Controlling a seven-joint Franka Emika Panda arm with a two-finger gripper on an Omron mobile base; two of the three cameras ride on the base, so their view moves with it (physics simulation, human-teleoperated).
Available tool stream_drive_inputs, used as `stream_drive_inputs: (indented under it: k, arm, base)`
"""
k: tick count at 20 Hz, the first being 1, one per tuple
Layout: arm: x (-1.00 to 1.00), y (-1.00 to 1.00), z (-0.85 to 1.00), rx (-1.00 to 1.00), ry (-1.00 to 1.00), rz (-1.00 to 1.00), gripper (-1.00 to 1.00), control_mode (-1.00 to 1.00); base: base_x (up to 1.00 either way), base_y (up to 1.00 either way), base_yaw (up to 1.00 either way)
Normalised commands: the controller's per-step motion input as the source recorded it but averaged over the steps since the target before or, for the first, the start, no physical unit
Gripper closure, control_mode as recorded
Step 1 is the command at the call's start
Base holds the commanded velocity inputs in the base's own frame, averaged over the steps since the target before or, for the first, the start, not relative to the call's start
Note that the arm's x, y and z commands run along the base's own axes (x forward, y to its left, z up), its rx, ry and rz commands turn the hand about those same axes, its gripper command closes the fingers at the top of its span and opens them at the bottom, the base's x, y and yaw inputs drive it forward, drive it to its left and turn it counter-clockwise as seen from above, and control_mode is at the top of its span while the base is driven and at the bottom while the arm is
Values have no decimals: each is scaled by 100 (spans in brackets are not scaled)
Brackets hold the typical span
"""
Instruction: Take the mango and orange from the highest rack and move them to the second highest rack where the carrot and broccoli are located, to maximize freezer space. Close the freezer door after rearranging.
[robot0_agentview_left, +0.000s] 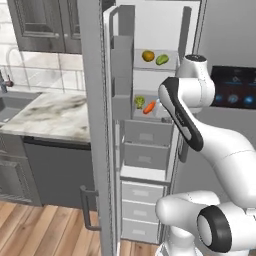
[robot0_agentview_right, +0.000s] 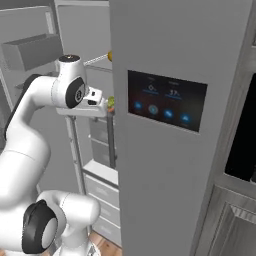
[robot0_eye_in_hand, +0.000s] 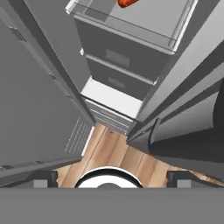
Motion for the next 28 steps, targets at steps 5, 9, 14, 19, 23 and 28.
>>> stream_drive_inputs:
  k: [5,9,14,19,23,28]
  arm:
    - [0,0,0,0,0,0,-100,100]
    - [0,0,0,0,0,0,-100,100]
    - [0,0,0,0,0,0,-100,100]
    - [0,0,0,0,0,0,-100,100]
    - [0,0,0,0,0,0,-100,100]
    - [16,10,0,3,0,4,-100,-100]
  base:
    - [36,0,23]
    - [56,0,18]
    - [56,-1,16]
    - [55,0,17]
    - [54,9,10]
    - [33,7,5]
